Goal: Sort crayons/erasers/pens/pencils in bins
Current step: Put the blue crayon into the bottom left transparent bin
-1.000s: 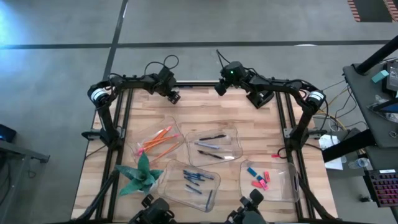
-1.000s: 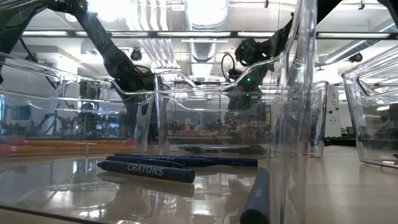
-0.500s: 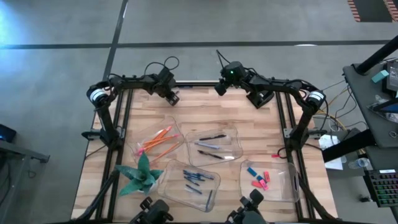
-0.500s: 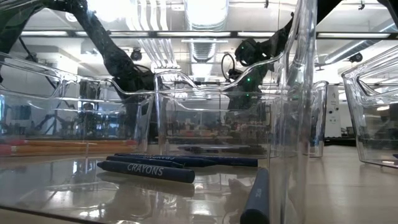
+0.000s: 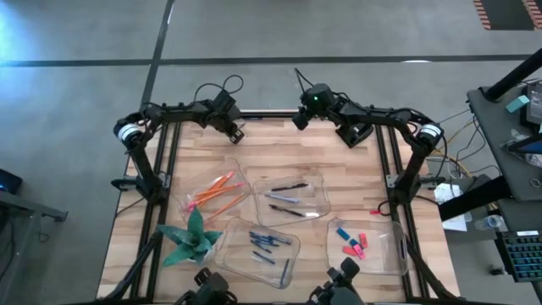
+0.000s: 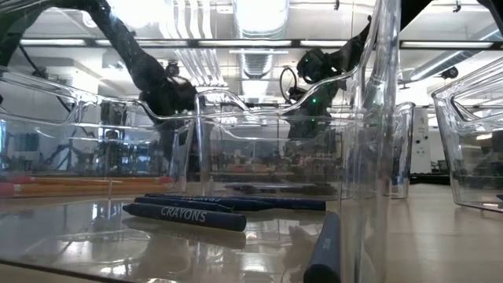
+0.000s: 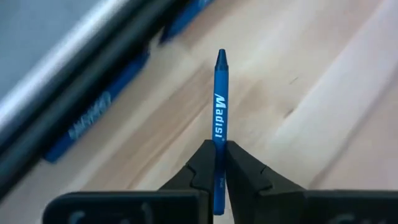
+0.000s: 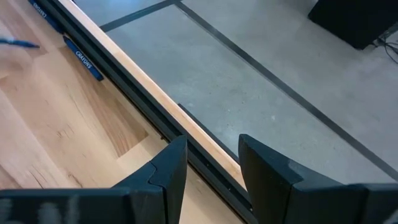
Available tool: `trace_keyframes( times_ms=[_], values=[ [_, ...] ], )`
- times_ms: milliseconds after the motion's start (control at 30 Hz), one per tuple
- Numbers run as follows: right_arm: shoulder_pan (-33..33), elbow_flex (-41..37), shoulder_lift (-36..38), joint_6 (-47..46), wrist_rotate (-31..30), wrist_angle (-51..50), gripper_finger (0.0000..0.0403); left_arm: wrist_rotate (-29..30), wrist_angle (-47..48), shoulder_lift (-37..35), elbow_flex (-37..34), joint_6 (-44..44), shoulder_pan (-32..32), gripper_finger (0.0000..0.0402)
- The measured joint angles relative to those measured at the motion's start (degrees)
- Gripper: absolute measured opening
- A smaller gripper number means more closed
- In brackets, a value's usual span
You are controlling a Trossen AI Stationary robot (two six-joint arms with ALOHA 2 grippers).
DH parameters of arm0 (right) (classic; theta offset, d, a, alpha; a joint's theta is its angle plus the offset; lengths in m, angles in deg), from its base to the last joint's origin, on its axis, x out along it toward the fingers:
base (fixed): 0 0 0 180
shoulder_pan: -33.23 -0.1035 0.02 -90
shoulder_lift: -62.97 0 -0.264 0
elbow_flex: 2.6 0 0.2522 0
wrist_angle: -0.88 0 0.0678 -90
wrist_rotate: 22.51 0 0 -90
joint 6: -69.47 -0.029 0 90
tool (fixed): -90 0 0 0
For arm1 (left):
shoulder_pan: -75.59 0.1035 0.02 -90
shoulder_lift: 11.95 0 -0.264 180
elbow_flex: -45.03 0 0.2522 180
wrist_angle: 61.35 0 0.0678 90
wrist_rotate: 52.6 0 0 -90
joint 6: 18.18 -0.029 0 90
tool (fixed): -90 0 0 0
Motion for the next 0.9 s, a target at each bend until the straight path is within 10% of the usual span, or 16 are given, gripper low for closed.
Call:
trace_keyframes(
  times_ms=[533,900],
  values=[
    [0.00,0.00,0.17,-0.69,-0.03,-0.01,0.0137,-9.50,-1.95,-12.79,-0.15,-0.86,-3.00,0.0005],
    [0.00,0.00,0.20,-0.60,0.01,-0.02,0.0137,-11.25,-1.87,-19.87,-0.48,-0.80,-19.82,0.0005]
  ],
)
